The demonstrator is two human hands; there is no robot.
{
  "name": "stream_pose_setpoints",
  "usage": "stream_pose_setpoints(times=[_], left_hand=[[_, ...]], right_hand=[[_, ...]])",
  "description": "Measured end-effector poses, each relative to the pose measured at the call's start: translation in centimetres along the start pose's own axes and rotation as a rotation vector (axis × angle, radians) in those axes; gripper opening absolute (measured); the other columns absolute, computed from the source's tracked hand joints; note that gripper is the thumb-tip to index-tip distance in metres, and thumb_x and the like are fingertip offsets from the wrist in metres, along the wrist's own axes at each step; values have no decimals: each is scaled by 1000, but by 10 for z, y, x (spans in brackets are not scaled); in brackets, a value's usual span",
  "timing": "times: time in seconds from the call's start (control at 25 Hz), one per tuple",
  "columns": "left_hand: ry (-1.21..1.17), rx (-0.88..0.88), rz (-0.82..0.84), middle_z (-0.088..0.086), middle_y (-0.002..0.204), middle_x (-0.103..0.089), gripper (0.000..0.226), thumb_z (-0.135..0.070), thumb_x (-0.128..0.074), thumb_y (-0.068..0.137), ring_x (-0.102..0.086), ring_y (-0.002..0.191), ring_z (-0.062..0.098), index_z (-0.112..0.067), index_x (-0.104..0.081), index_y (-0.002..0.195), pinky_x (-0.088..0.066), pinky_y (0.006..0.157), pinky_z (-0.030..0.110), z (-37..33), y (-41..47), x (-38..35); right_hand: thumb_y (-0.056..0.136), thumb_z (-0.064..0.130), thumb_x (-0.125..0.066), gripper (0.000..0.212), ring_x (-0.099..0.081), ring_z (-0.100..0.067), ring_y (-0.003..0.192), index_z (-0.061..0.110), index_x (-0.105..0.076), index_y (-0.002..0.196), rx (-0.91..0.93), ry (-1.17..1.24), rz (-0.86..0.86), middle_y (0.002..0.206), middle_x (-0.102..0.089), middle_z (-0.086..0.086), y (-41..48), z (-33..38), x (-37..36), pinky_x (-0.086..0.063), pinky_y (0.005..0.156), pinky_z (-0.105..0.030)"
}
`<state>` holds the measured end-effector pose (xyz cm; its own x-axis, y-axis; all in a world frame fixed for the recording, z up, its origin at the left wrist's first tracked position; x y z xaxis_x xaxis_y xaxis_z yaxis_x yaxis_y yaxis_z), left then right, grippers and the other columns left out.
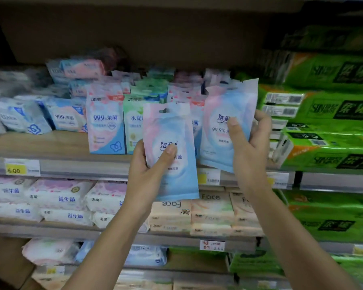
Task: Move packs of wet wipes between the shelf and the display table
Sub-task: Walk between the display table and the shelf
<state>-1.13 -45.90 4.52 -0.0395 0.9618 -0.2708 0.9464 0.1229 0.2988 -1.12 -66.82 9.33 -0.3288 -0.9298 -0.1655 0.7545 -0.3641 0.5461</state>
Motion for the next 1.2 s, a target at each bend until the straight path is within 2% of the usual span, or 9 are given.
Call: stream_pose_setpoints(times=[0.16, 0.32, 0.6, 0.72, 0.84, 0.96, 1.04, 1.12, 1.2], left_hand=[[7, -20, 18, -8, 100, -70, 38, -33, -67, 71, -67, 91, 5, -23, -59, 107, -54, 76, 20, 0, 30, -1], [14, -3, 36, 3, 109, -69, 39, -31, -75, 76, -66, 99, 15, -18, -59, 111, -54, 87, 33, 11, 48, 3], [12, -42, 128, -5, 95, -68, 29, -25, -71, 75, -65, 87, 7, -22, -57, 100, -52, 78, 22, 16, 63, -49], [186, -169, 70, -15, 101, -57, 28, -28, -71, 82, -58, 105, 9, -30, -54, 103, -47, 91, 24, 15, 65, -72], [258, -242, 30, -7, 112, -54, 40, -38, -68, 82, -51, 116, 12, -24, -51, 116, -44, 100, 32, 16, 60, -88], [235, -310, 2, -10, 123, -52, 55, -41, -70, 79, -49, 120, 8, -27, -45, 125, -43, 103, 34, 12, 60, -98], [259, -334, -4, -20, 130, -44, 67, -37, -73, 78, -42, 125, 0, -30, -37, 133, -38, 106, 20, 11, 63, -101], [402, -367, -16, -9, 127, -48, 71, -38, -73, 79, -43, 119, 2, -20, -40, 139, -34, 96, 7, 14, 63, -103], [576, -393, 8, -1, 121, -53, 71, -40, -68, 83, -45, 115, 7, -15, -38, 143, -34, 92, 9, 16, 59, -102]], right_hand=[[95, 28, -56, 34, -56, -20, 104, 11, -44, 122, 151, -271, -130, 112, -55, -4, 29, -13, -16, -51, 87, -36], [98, 24, -50, 33, -38, -7, 97, 0, -52, 121, 131, -461, -197, 105, -44, -3, 39, -40, -20, -33, 82, -7], [95, 27, -53, 31, -56, -18, 106, 14, -58, 122, 68, -259, -111, 112, -56, -5, 35, -56, -9, -48, 93, -39], [97, 24, -50, 31, -62, -20, 106, 8, -59, 123, -56, -29, -126, 113, -64, -6, 35, -64, -1, -51, 94, -47], [96, 35, -44, 44, -59, -27, 116, 7, -54, 128, -23, 2, -157, 124, -61, -11, 35, -56, 6, -47, 98, -53], [94, 38, -40, 42, -59, -14, 109, 8, -49, 123, 90, -18, -138, 116, -60, 1, 32, -41, 7, -50, 92, -38], [97, 30, -41, 31, -57, -1, 93, 12, -50, 120, 134, -152, -140, 103, -59, 12, 31, -33, 9, -48, 81, -24], [100, 25, -39, 27, -56, 2, 81, 13, -53, 119, 112, -360, -113, 94, -59, 17, 30, -33, 10, -45, 72, -21], [100, 24, -41, 27, -57, -6, 75, 13, -54, 121, 84, -563, -61, 88, -63, 12, 27, -32, 11, -45, 67, -27]])
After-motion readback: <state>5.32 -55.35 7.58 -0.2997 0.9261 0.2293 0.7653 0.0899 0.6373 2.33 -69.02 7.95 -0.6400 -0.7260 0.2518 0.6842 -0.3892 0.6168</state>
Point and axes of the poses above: each hand's wrist, its own y-axis towards the middle knuckle, its own x-axis out of the back of the hand, z = x × y, the point moved 8 cm from there along y, towards the middle knuckle
